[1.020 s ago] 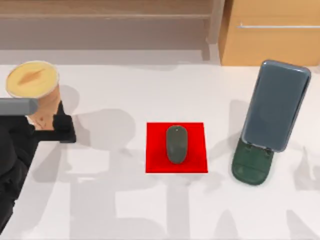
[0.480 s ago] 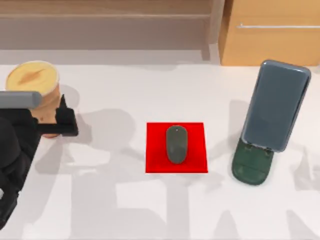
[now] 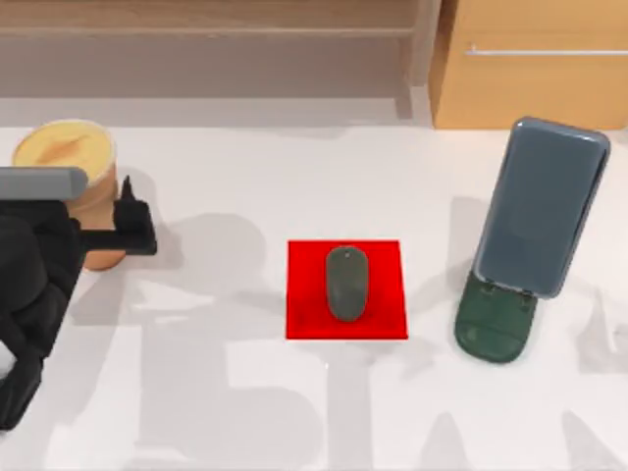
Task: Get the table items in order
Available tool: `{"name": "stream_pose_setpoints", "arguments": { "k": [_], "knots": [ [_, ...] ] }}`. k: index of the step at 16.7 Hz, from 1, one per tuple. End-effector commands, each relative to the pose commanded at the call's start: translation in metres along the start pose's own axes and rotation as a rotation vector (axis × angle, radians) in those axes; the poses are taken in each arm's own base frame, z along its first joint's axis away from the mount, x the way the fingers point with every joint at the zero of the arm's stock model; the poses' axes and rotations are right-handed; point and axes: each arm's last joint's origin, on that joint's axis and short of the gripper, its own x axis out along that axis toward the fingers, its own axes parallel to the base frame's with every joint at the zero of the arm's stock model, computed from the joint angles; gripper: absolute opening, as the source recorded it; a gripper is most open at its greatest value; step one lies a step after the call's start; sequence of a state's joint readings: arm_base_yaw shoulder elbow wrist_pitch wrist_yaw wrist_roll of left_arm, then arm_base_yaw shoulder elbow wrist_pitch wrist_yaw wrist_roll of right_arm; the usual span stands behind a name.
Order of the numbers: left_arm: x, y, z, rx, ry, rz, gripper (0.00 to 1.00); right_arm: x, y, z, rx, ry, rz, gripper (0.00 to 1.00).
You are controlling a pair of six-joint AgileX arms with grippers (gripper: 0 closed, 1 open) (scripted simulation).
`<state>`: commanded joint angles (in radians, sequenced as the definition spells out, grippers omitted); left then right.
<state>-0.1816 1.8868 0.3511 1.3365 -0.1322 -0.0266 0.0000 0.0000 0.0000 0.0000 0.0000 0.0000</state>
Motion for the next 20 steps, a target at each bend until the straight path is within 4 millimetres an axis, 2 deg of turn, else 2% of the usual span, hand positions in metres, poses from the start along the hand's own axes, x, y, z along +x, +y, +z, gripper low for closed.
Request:
{"name": "stream_pose_setpoints", "arguments": {
  "k": [12,20],
  "knots": [
    [0.0000,0.0000,0.0000,0.000,0.000,0.000,0.02,0.0000,0.0000,0.0000,0.000,0.000,0.000,1.00],
    [0.0000,0.0000,0.0000,0.000,0.000,0.000,0.00,0.0000,0.0000,0.0000,0.000,0.000,0.000,1.00]
  ]
}}
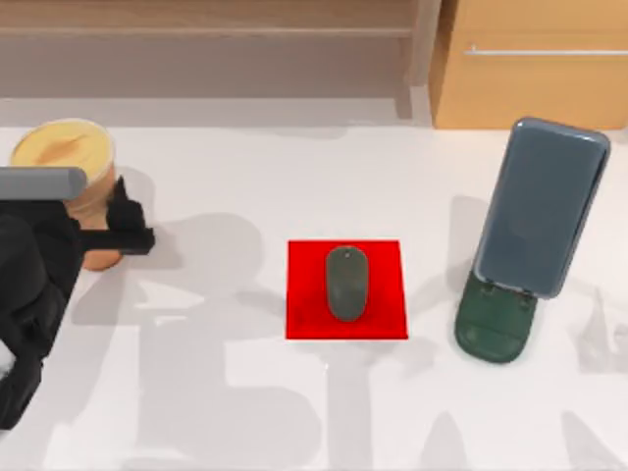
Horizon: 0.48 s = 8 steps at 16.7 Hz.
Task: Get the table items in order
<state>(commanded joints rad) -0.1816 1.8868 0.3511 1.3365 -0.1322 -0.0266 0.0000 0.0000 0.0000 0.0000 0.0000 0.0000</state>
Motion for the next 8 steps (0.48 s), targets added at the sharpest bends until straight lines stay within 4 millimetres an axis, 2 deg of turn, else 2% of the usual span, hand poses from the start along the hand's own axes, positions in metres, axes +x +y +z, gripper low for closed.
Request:
{"name": "stream_pose_setpoints", "arguments": {
  "k": [8],
  "knots": [
    [-0.0023,-0.0003,0.0096,0.002,0.001,-0.001,0.00,0.0000,0.0000,0.0000,0.000,0.000,0.000,1.00]
  ]
}}
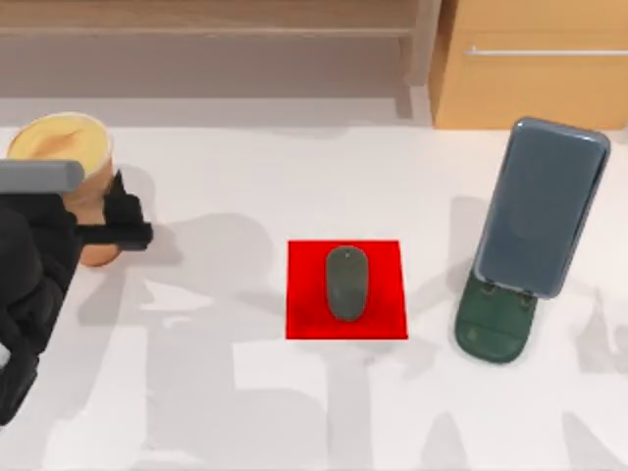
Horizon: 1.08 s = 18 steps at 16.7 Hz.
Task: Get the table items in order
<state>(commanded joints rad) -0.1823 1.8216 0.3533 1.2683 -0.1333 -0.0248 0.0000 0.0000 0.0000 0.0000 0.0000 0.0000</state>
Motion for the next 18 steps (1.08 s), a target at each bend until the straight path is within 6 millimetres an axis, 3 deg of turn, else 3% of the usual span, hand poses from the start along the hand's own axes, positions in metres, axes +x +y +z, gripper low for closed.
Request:
{"name": "stream_pose_setpoints", "arguments": {
  "k": [4,8,14,18],
  "knots": [
    [0.001,-0.001,0.004,-0.002,-0.019,-0.004,0.00,0.000,0.000,0.000,0.000,0.000,0.000,1.00],
    [0.023,-0.023,0.044,-0.032,-0.152,-0.049,0.00,0.000,0.000,0.000,0.000,0.000,0.000,1.00],
    [0.071,-0.090,0.130,-0.095,-0.272,-0.138,0.00,0.000,0.000,0.000,0.000,0.000,0.000,1.00],
    [0.101,-0.139,0.168,-0.104,-0.227,-0.147,0.00,0.000,0.000,0.000,0.000,0.000,0.000,1.00]
  ]
}}
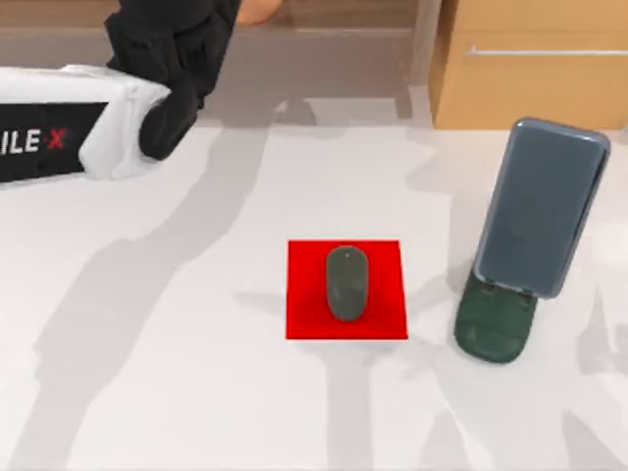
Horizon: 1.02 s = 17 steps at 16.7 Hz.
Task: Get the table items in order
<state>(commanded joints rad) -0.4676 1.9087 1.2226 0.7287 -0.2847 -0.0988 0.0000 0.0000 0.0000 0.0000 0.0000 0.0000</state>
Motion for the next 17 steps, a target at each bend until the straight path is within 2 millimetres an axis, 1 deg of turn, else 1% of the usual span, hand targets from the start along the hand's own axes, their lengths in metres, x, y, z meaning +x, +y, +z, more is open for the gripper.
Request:
{"name": "stream_pose_setpoints", "arguments": {
  "k": [4,6,8,12,17],
  "knots": [
    [0.035,-0.040,0.009,0.022,0.086,0.034,0.00,0.000,0.000,0.000,0.000,0.000,0.000,1.00],
    [0.048,-0.056,0.011,0.041,0.130,0.060,0.00,0.000,0.000,0.000,0.000,0.000,0.000,1.00],
    [0.059,-0.067,0.010,0.064,0.169,0.090,0.00,0.000,0.000,0.000,0.000,0.000,0.000,1.00],
    [0.072,-0.077,0.010,0.100,0.220,0.139,0.00,0.000,0.000,0.000,0.000,0.000,0.000,1.00],
    [0.073,-0.078,0.010,0.106,0.227,0.147,0.00,0.000,0.000,0.000,0.000,0.000,0.000,1.00]
  ]
}}
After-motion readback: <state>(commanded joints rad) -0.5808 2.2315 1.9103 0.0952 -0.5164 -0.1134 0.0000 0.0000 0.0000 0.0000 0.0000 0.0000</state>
